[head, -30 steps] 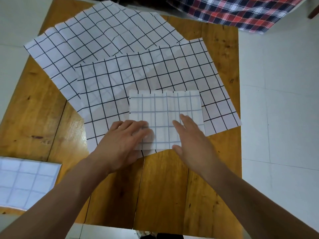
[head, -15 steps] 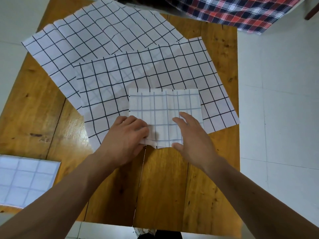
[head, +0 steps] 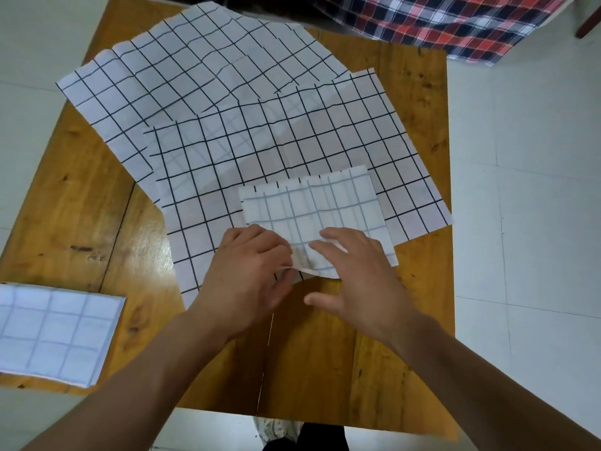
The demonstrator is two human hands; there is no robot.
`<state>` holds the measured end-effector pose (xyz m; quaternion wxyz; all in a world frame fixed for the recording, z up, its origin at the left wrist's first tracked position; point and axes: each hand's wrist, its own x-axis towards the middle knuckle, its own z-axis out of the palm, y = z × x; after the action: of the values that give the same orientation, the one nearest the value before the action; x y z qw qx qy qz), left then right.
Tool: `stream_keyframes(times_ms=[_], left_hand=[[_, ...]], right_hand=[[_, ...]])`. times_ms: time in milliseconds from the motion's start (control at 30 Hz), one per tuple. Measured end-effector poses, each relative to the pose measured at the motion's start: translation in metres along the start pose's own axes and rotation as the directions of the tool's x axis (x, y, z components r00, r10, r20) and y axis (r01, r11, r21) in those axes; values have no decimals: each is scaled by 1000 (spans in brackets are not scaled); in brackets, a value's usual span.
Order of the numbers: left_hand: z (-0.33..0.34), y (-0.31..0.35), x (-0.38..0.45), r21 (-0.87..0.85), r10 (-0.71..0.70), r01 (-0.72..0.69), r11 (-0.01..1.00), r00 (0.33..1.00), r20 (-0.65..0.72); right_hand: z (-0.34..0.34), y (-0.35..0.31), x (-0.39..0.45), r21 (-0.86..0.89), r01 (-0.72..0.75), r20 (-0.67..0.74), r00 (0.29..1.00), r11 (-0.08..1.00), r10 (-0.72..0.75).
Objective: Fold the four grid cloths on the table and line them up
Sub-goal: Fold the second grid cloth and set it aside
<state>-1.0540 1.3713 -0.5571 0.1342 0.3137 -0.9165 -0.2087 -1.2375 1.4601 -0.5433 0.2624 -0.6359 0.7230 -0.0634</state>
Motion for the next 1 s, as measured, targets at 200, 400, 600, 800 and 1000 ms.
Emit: stream_keyframes(times_ms=[200, 400, 600, 800, 1000], left_hand=[[2, 38, -4, -75, 122, -123, 990, 992, -17], [3, 1, -4, 96, -87, 76, 992, 989, 118], [2, -4, -6, 121, 37, -44, 992, 997, 62], [9, 9, -43, 127, 74, -90, 988, 990, 122], [26, 11, -60, 28, 39, -43, 999, 991, 130]], right_hand=[[12, 5, -13, -48, 79, -230, 969, 996, -88], [15, 32, -27, 13, 229, -327, 921, 973, -213], [20, 56, -34, -28, 296, -396, 874, 955, -282], [33, 78, -34, 23, 174, -405, 902, 984, -150], [50, 89, -44, 58, 213, -324, 928, 975, -183]])
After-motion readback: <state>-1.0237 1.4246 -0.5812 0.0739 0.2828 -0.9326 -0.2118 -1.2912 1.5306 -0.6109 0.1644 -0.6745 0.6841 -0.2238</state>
